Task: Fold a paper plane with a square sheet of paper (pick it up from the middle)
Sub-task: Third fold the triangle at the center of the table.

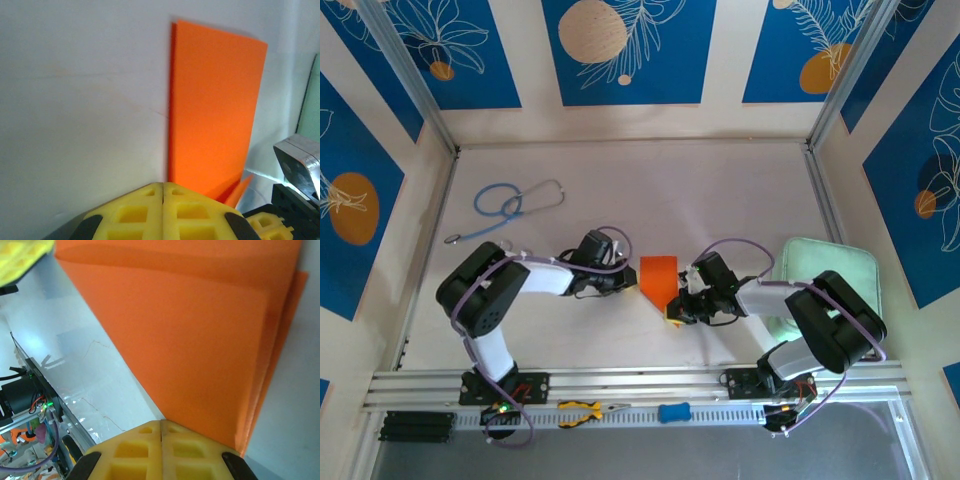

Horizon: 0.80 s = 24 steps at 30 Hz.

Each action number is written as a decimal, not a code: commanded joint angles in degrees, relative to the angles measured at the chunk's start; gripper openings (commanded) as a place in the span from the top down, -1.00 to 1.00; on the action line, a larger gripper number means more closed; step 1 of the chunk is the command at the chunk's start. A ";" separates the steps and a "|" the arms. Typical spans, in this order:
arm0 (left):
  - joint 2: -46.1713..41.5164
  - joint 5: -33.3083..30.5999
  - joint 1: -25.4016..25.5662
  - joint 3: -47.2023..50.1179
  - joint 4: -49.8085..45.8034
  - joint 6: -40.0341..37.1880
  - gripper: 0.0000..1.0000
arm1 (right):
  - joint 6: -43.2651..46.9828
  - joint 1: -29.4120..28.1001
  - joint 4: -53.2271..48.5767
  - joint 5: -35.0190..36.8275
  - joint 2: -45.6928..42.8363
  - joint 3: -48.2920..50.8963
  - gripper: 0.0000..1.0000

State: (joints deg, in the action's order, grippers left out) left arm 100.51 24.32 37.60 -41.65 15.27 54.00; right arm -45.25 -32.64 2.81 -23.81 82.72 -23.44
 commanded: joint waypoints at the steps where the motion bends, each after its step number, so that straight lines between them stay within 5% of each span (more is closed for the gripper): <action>1: -3.93 -3.36 -0.45 -1.14 -5.43 -2.45 1.00 | 0.76 0.07 -3.25 0.79 1.23 0.77 0.93; 10: -6.80 -2.09 5.18 -1.76 -2.67 -2.24 0.96 | 0.81 0.42 -3.59 0.96 1.04 0.69 0.93; 24: 2.85 -3.99 11.62 -3.48 2.90 2.41 0.99 | 0.87 0.47 -3.78 0.68 0.12 0.77 0.92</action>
State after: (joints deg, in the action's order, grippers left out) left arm 101.62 21.89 49.21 -43.79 17.65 55.29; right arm -45.06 -32.53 2.79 -23.83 82.72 -23.44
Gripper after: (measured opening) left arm 0.064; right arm 0.063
